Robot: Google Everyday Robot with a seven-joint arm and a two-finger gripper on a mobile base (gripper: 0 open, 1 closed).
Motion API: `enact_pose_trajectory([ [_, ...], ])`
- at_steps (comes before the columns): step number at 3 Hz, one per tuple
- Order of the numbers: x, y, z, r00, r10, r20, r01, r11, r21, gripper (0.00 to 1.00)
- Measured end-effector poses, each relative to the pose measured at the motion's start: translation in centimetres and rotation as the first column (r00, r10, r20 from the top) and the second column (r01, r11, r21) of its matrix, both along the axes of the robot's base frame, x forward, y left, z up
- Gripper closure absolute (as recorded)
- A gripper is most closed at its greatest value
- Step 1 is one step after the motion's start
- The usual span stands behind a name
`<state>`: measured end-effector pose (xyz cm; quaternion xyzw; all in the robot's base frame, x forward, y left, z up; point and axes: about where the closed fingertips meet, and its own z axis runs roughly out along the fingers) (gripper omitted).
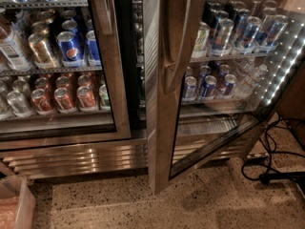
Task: Open right fridge door
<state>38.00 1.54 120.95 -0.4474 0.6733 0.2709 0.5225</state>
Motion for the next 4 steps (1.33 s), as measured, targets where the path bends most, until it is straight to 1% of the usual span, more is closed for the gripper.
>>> enact_pose_trajectory([
  [4, 0.00, 0.00, 0.00, 1.0000, 0.000, 0.000, 0.000, 1.000, 0.000, 0.00],
])
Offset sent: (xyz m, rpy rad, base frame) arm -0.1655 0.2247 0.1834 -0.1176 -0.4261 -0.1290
